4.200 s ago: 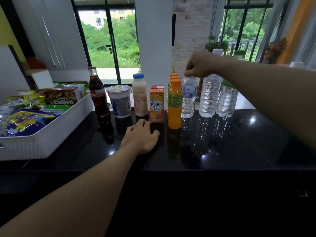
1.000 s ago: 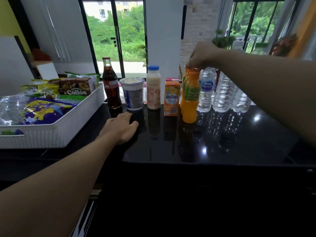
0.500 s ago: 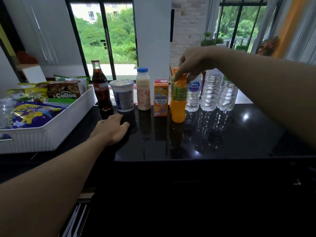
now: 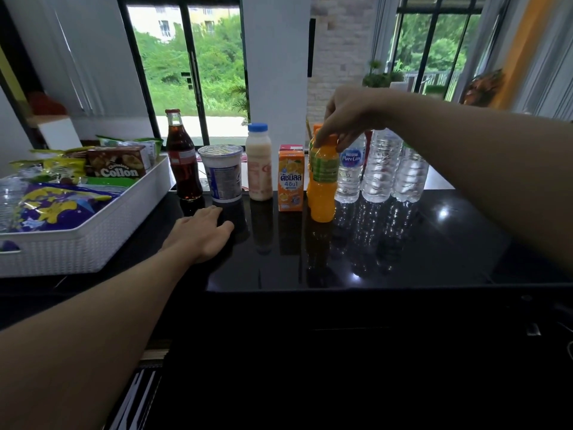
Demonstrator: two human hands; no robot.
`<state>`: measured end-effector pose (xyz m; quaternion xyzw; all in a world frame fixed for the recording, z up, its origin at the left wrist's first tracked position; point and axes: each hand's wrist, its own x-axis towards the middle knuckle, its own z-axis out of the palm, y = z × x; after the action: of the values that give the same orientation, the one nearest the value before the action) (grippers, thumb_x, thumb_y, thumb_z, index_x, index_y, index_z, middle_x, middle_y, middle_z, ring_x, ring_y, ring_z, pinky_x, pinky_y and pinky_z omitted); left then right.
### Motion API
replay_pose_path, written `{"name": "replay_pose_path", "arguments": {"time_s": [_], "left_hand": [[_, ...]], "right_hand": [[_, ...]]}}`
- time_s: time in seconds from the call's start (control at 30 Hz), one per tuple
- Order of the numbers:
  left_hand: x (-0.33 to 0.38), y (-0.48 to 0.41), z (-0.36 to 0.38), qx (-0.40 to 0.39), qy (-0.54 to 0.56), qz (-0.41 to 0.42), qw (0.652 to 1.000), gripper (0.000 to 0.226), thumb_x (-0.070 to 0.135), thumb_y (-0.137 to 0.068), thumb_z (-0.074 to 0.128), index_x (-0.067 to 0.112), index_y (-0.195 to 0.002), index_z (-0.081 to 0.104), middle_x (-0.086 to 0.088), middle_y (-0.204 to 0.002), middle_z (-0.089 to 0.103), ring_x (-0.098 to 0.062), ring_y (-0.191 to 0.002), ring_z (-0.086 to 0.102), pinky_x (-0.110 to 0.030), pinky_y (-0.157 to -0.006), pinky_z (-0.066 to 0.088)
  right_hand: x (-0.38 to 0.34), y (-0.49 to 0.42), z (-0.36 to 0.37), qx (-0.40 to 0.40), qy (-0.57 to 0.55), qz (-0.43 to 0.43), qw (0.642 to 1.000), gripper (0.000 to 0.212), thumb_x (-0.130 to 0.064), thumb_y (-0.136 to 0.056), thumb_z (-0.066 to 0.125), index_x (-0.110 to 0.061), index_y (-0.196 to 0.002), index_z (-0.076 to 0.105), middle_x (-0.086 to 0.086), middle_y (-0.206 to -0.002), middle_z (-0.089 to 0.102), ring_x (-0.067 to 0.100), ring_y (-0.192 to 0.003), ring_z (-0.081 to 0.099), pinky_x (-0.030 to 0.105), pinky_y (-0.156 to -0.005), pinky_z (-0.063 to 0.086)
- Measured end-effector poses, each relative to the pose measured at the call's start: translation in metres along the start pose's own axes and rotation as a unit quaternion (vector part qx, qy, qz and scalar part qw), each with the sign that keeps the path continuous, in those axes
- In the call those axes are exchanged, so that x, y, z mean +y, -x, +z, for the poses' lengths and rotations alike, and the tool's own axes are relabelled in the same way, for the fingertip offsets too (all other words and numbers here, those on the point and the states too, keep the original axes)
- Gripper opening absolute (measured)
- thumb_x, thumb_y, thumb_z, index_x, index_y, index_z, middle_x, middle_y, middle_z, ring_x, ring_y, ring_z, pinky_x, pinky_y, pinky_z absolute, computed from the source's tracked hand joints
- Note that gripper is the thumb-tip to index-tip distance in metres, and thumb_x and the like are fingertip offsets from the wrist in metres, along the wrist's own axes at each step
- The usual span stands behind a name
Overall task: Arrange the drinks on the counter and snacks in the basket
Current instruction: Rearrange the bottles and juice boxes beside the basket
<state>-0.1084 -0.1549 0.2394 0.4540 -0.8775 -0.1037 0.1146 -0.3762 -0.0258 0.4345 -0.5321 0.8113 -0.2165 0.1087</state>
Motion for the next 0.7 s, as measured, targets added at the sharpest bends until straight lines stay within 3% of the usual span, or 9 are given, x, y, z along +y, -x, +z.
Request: {"name": "replay_pose_path", "arguments": {"time_s": [0.3,0.53,0.7], "left_hand": [[0.0000,0.0007,-0.0007,-0.007,0.003,-0.001,1.000,0.062,0.054,-0.094,0.031,0.027,-0.150,0.038,-0.002,-0.157,0.037,-0.028,-0.140,0.040,-0.044,-0.116,0.028],[0.0001,0.0015,-0.0001,-0.006,-0.004,0.009,1.000,0.054,0.051,-0.094,0.031,0.026,-0.138,0.046,-0.002,-0.150,0.045,-0.026,-0.135,0.044,-0.043,-0.112,0.030],[0.0019,0.0015,-0.0016,-0.010,-0.002,0.001,1.000,0.058,0.052,-0.094,0.031,0.025,-0.145,0.042,-0.002,-0.154,0.041,-0.027,-0.138,0.042,-0.043,-0.114,0.029]], "right_hand": [[-0.0060,0.0000,0.0023,-0.039,0.036,0.030,0.998,0.031,-0.026,-0.088,0.077,-0.004,-0.105,0.063,0.013,-0.095,0.073,0.022,-0.072,0.076,0.025,-0.054,0.057],[-0.0072,0.0017,0.0027,-0.029,0.050,0.009,0.998,0.034,-0.026,-0.081,0.083,-0.001,-0.098,0.069,0.012,-0.089,0.075,0.024,-0.078,0.075,0.022,-0.052,0.056],[-0.0098,0.0001,0.0007,-0.006,0.089,0.001,0.996,0.040,-0.041,-0.083,0.079,-0.005,-0.094,0.067,0.008,-0.084,0.072,0.021,-0.072,0.072,0.024,-0.049,0.053]]}}
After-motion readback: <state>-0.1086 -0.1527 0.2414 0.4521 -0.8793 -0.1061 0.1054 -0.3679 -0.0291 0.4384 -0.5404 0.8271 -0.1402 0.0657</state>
